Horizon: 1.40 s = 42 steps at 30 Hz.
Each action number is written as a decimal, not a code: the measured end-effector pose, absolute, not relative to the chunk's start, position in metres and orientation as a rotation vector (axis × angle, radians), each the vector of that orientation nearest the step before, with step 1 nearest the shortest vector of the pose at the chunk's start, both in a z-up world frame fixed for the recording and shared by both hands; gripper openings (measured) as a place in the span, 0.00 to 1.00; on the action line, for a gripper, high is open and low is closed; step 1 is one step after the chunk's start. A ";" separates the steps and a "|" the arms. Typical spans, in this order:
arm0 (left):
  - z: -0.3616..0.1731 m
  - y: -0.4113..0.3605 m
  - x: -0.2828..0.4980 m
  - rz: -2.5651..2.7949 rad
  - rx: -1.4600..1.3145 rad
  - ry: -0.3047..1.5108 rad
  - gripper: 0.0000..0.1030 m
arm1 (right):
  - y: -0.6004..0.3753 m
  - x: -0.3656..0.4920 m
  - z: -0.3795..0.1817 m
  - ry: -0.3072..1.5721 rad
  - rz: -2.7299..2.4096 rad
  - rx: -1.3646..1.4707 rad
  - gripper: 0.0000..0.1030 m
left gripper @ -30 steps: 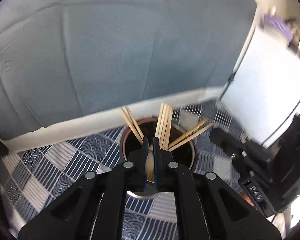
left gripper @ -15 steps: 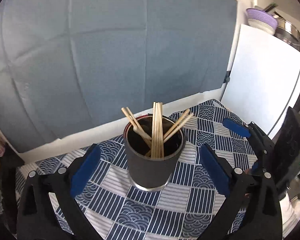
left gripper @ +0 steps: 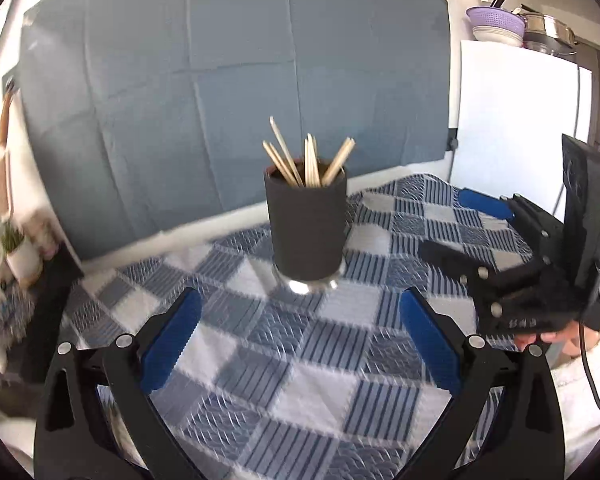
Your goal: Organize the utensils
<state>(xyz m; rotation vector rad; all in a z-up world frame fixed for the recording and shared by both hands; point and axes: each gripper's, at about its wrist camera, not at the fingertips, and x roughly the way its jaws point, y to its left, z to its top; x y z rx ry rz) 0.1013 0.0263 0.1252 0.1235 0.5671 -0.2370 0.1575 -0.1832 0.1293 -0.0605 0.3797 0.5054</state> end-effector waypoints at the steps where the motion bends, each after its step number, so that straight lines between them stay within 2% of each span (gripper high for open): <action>1: 0.121 0.028 0.091 -0.233 0.116 0.568 0.94 | -0.184 0.150 0.127 0.383 0.505 -0.062 0.91; 12: 0.100 0.044 0.001 -0.198 0.036 0.576 0.94 | -0.201 0.069 0.107 0.405 0.492 -0.033 0.91; 17: 0.088 0.041 -0.030 -0.190 0.017 0.506 0.94 | -0.213 0.043 0.099 0.408 0.478 0.008 0.92; 26: 0.031 0.028 -0.035 -0.120 -0.010 0.409 0.94 | -0.224 0.029 0.064 0.437 0.435 0.033 0.92; 32: 0.027 0.023 -0.030 -0.076 -0.005 0.324 0.94 | -0.226 0.030 0.050 0.398 0.389 0.033 0.92; 42: 0.016 0.011 -0.025 -0.053 0.041 0.322 0.94 | -0.219 0.027 0.048 0.384 0.359 0.002 0.92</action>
